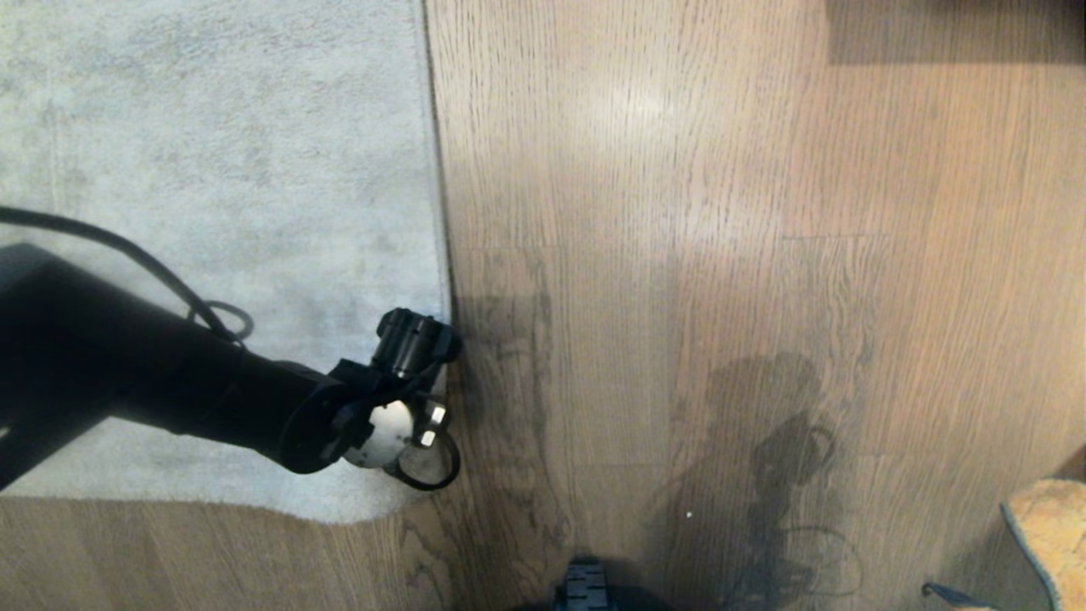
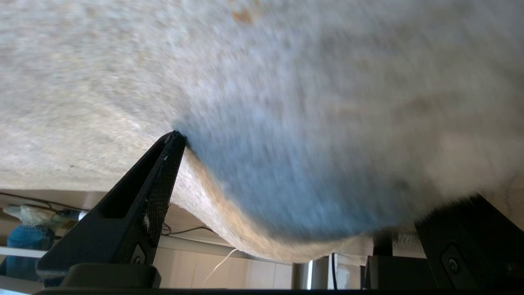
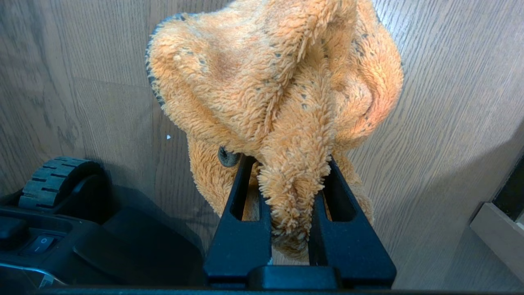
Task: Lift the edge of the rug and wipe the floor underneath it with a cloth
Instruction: Lift up the carpet
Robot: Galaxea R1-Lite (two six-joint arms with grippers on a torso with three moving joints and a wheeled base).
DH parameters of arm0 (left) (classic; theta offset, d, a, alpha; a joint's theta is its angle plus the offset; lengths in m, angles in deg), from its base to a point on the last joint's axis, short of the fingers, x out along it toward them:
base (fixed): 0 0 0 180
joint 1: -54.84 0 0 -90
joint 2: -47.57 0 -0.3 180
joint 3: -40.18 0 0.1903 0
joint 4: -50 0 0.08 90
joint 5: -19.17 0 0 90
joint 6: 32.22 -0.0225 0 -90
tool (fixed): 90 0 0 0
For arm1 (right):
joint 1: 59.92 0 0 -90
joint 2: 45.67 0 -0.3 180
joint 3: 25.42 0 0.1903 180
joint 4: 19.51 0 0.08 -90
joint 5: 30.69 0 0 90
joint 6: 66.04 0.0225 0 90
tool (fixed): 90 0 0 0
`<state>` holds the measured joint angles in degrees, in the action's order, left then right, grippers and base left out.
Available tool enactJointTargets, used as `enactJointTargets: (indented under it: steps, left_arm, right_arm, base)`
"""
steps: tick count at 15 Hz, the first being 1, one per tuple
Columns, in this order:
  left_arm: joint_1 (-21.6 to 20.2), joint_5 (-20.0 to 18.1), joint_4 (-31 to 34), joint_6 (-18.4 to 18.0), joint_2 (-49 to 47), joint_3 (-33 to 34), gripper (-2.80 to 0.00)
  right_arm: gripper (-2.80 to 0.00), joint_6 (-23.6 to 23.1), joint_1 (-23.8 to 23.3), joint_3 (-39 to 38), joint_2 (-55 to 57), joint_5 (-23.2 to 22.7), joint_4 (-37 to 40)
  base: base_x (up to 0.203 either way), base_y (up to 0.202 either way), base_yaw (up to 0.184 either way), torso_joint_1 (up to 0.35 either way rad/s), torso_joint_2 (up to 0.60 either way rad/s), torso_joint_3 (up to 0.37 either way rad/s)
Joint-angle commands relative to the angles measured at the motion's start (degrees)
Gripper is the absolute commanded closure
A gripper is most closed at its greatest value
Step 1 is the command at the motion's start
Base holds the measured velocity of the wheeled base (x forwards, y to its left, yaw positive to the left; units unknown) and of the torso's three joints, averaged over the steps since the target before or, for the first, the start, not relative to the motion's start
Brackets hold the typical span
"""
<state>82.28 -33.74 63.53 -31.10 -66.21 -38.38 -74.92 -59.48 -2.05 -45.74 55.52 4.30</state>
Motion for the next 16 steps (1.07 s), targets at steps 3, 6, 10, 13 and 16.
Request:
enactJointTargets:
  steps: [3, 6, 10, 13, 16]
  left_arm:
    - [-0.9, 0.17, 0.08, 0.02, 2.83, 0.53, -2.8]
    - [-1.25, 0.17, 0.08, 0.0, 3.67, 0.36, -2.8]
    - [-1.33, 0.4, 0.0, -0.77, 4.59, 0.27, -2.8]
    - [-2.04, 0.96, -0.01, -0.85, 4.99, 0.44, -2.8]
    - [-2.04, 0.96, -0.08, -0.78, 5.23, 0.53, -2.8]
  right_arm:
    - [0.0, -0.07, 0.0, 0.0, 0.07, 0.01, 0.0]
    - [0.0, -0.06, 0.06, 0.0, 0.07, -0.02, 0.0]
    - [0.0, -0.02, 0.07, 0.0, 0.07, 0.01, 0.0]
    - [0.0, -0.09, 0.0, 0.0, 0.07, -0.03, 0.0]
    - [0.0, -0.02, 0.07, 0.0, 0.07, -0.06, 0.0]
  base:
    - [0.0, 0.0, 0.0, 0.0, 0.0, 0.0]
    - [0.0, 0.0, 0.0, 0.0, 0.0, 0.0]
    - [0.0, 0.0, 0.0, 0.0, 0.0, 0.0]
    - [0.0, 0.0, 0.0, 0.0, 0.0, 0.0]
    - [0.0, 0.0, 0.0, 0.0, 0.0, 0.0]
